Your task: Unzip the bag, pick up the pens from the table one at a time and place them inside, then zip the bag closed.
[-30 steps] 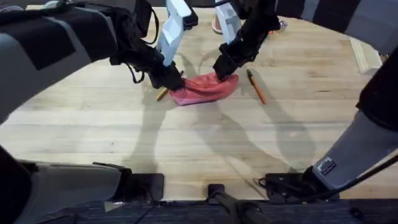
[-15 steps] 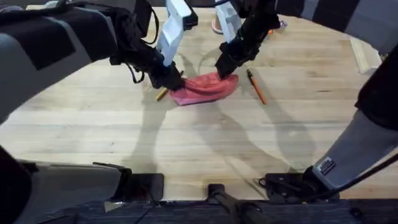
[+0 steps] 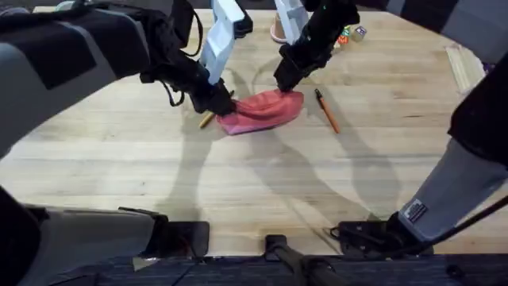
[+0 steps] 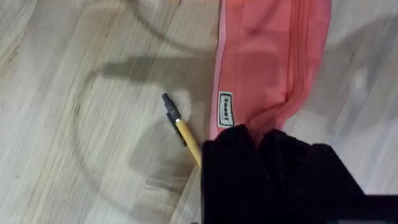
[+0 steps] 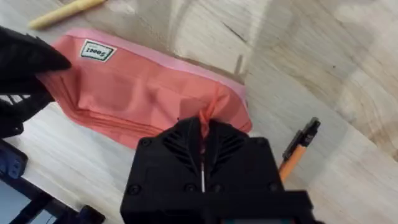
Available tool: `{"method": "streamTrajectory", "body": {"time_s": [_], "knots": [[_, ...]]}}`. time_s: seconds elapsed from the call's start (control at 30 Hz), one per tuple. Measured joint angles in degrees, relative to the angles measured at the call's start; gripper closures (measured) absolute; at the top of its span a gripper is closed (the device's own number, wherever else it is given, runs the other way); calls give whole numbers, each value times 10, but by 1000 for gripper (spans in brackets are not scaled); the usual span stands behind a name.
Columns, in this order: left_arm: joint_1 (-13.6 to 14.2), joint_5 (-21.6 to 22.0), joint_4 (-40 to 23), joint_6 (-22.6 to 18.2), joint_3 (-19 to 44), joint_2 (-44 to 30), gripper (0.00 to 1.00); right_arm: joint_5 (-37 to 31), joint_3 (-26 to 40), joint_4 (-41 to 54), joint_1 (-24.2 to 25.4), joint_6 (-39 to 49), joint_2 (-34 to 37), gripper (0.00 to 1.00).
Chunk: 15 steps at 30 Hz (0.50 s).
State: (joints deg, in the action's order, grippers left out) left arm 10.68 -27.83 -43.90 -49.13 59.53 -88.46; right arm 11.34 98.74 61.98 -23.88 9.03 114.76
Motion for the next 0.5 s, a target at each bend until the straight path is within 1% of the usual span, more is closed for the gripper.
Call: {"method": "streamTrajectory", "body": {"time_s": [0.33,0.5], "knots": [[0,-3,0,0,0,0,959,-3,28,2,2,0,0,969],[1,-10,7,0,0,0,959,-2,33,5,12,0,0,969]]}}
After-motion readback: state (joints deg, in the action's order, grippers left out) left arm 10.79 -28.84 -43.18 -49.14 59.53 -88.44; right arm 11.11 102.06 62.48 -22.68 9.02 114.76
